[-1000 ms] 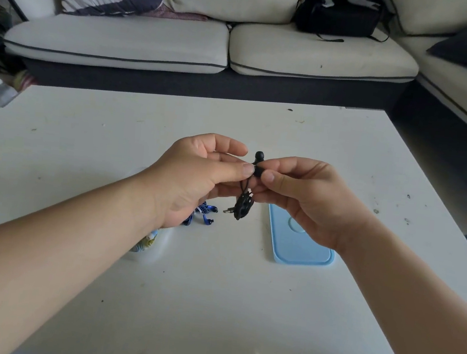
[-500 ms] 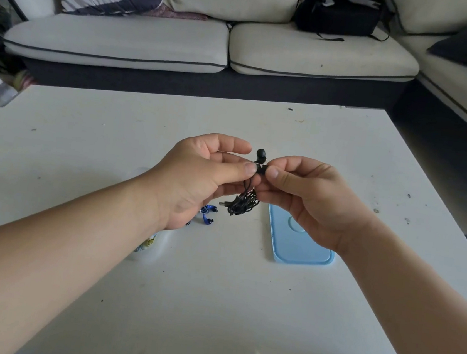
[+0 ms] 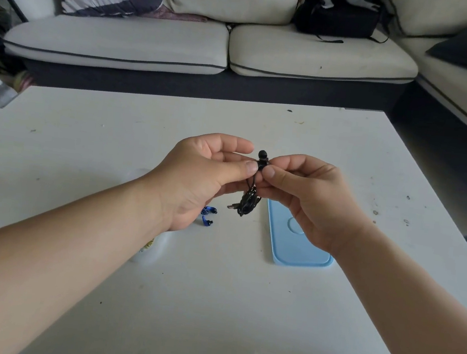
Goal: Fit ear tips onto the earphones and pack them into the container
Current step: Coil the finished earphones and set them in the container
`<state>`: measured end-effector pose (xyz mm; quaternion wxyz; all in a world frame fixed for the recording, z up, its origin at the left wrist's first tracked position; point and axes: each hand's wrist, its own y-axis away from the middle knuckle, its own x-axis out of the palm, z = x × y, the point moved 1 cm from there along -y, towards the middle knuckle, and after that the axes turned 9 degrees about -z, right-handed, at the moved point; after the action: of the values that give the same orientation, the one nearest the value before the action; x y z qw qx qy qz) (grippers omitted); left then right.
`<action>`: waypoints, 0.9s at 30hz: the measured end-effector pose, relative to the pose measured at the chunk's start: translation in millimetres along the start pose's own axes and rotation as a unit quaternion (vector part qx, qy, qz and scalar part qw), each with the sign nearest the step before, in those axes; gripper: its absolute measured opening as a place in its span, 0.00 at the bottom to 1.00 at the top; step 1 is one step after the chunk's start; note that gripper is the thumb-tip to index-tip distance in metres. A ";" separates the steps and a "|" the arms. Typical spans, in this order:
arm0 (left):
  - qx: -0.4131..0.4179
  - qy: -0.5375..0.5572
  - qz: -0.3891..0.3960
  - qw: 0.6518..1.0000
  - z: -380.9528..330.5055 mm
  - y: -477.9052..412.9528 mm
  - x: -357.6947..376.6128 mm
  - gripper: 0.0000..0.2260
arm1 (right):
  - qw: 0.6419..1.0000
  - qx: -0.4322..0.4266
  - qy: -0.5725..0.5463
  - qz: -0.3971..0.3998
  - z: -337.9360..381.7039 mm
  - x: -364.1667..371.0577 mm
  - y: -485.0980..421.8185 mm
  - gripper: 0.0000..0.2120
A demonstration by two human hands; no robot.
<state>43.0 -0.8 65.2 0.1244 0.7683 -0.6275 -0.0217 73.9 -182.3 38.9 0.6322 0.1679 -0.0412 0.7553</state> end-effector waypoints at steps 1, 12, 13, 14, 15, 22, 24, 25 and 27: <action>0.000 0.000 0.000 1.000 -0.5 0.4 0.2 0.13 | 1.000 0.002 0.000 0.003 -0.1 -0.5 -0.4 0.02; 0.023 -0.016 -0.023 0.999 -0.4 2.4 4.5 0.10 | 0.999 -0.017 -0.004 0.033 -8.2 5.7 -0.5 0.06; 0.027 -0.018 -0.029 0.999 -0.1 2.3 5.0 0.09 | 0.999 -0.020 -0.006 0.030 -9.0 6.9 -0.3 0.07; 0.032 -0.021 -0.035 0.999 0.1 2.4 5.3 0.09 | 0.999 -0.024 -0.007 0.025 -9.7 7.9 0.0 0.07; 0.039 -0.027 -0.041 0.998 0.3 2.5 5.8 0.09 | 0.999 -0.029 -0.007 0.021 -10.5 8.8 -0.1 0.07; 0.105 -0.116 -0.083 0.984 1.7 2.6 9.0 0.07 | 0.998 -0.038 -0.031 -0.030 -15.1 11.8 2.0 0.02; 0.117 -0.132 -0.089 0.980 1.6 3.8 9.9 0.07 | 0.998 -0.038 -0.033 -0.041 -14.8 12.2 3.4 0.03; 0.124 -0.141 -0.090 0.978 1.5 4.1 9.9 0.07 | 0.997 -0.040 -0.033 -0.050 -15.1 12.5 3.7 0.03; 0.138 -0.156 -0.092 0.974 1.3 5.2 10.0 0.07 | 0.996 -0.043 -0.028 -0.066 -15.7 13.1 4.8 0.04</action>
<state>39.9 -11.6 66.3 -0.0842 0.8196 -0.5629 -0.0658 64.2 -166.6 28.9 0.6860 0.1640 -0.0805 0.7042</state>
